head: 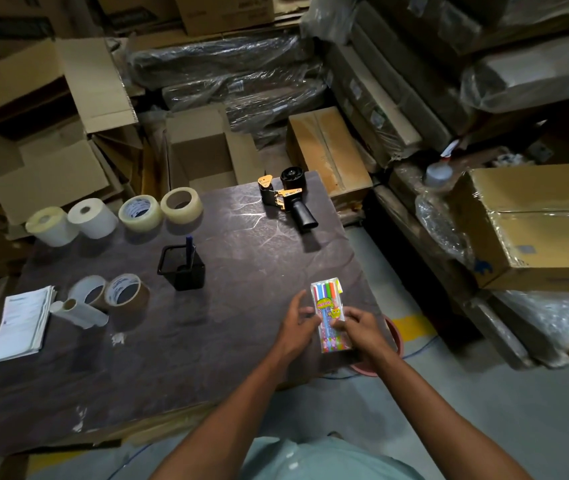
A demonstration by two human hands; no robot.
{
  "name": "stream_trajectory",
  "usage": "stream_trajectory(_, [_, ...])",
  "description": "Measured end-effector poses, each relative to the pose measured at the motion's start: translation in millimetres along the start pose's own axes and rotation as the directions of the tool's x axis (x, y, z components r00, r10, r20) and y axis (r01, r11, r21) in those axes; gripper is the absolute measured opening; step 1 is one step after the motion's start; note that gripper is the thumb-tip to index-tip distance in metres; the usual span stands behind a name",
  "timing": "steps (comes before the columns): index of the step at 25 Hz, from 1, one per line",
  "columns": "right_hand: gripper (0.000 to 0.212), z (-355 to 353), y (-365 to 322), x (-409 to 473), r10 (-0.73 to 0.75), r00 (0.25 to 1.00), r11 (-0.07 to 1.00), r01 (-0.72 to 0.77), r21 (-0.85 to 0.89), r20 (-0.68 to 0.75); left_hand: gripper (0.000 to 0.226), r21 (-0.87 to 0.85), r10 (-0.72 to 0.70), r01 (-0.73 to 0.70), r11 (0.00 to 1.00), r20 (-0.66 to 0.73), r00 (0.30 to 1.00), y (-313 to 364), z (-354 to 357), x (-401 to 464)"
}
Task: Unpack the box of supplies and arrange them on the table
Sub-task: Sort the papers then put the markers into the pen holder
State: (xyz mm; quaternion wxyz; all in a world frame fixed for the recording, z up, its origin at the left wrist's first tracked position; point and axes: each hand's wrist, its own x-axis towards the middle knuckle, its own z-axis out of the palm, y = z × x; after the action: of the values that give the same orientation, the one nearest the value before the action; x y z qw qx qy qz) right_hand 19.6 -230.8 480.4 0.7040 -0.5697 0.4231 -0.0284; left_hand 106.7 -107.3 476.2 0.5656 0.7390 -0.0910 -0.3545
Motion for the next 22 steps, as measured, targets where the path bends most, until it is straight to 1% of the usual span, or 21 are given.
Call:
stream_trajectory(2, [0.023,3.8,-8.5,-7.0,0.026,0.992,0.987,-0.045,0.155,0.121,0.072,-0.163,-0.045,0.038,0.986,-0.039,0.998,3.3,-9.0,3.7])
stream_trajectory(3, [0.024,6.2,-12.3,-10.0,0.024,0.987,0.980,-0.055,0.192,0.162,0.072,-0.204,-0.044,0.035,0.978,-0.042,0.998,5.8,-14.0,5.5])
stream_trajectory(5, [0.024,13.1,-18.7,-14.3,-0.019,0.985,0.989,-0.007,0.147,0.170,0.061,-0.266,-0.006,-0.003,0.964,-0.032,0.999,14.4,-24.8,4.5])
stream_trajectory(7, [0.029,21.6,-22.8,-16.4,-0.076,0.986,0.994,0.063,0.085,0.150,0.048,-0.289,0.013,-0.025,0.957,-0.045,0.999,28.3,-35.9,1.7])
stream_trajectory(8, [0.029,25.9,-25.0,-17.9,-0.089,0.984,0.993,0.076,0.085,0.153,0.047,-0.284,0.023,-0.040,0.958,-0.060,0.998,33.0,-41.1,2.9])
stream_trajectory(10, [0.028,34.3,-30.9,-22.6,-0.100,0.975,0.989,0.076,0.123,0.200,0.052,-0.262,0.052,-0.077,0.962,-0.100,0.994,39.3,-54.9,7.4])
stream_trajectory(12, [0.029,40.0,-38.5,-29.0,-0.095,0.956,0.984,0.047,0.173,0.276,0.057,-0.235,0.086,-0.114,0.965,-0.125,0.988,41.5,-68.4,11.4])
stream_trajectory(14, [0.033,44.7,-44.0,-29.6,-0.111,0.945,0.980,0.052,0.194,0.308,0.056,-0.254,0.082,-0.111,0.961,-0.121,0.989,46.0,-77.4,12.4])
stream_trajectory(15, [0.036,48.7,-45.4,-27.6,-0.139,0.951,0.982,0.097,0.162,0.275,0.057,-0.282,0.073,-0.100,0.954,-0.104,0.992,49.3,-79.9,11.5])
stream_trajectory(16, [0.038,53.8,-46.2,-26.2,-0.195,0.958,0.979,0.177,0.101,0.212,0.057,-0.319,0.058,-0.080,0.944,-0.077,0.995,53.3,-81.3,10.0])
stream_trajectory(17, [0.038,60.7,-45.6,-25.0,-0.274,0.953,0.961,0.275,0.015,0.132,0.055,-0.358,0.025,-0.040,0.933,-0.045,0.999,57.5,-82.1,8.5])
stream_trajectory(18, [0.037,66.8,-44.4,-24.8,-0.364,0.929,0.925,0.368,-0.093,0.063,0.049,-0.396,-0.012,0.007,0.918,-0.008,1.000,60.9,-81.7,7.3])
stream_trajectory(19, [0.035,72.7,-43.5,-26.6,-0.460,0.888,0.865,0.454,-0.211,0.027,0.039,-0.417,-0.039,0.046,0.908,0.025,0.999,64.0,-81.0,5.6])
stream_trajectory(20, [0.032,77.8,-42.8,-29.8,-0.558,0.829,0.781,0.538,-0.317,0.033,0.029,-0.429,-0.059,0.070,0.901,0.040,0.997,65.2,-80.4,4.9])
stream_trajectory(21, [0.031,81.6,-42.5,-33.5,-0.641,0.764,0.687,0.613,-0.390,0.071,0.019,-0.448,-0.074,0.084,0.890,0.039,0.996,67.2,-79.4,3.9])
stream_trajectory(22, [0.031,85.3,-42.8,-37.2,-0.693,0.709,0.609,0.671,-0.423,0.128,0.011,-0.471,-0.096,0.095,0.877,0.023,0.995,67.7,-80.4,4.8])
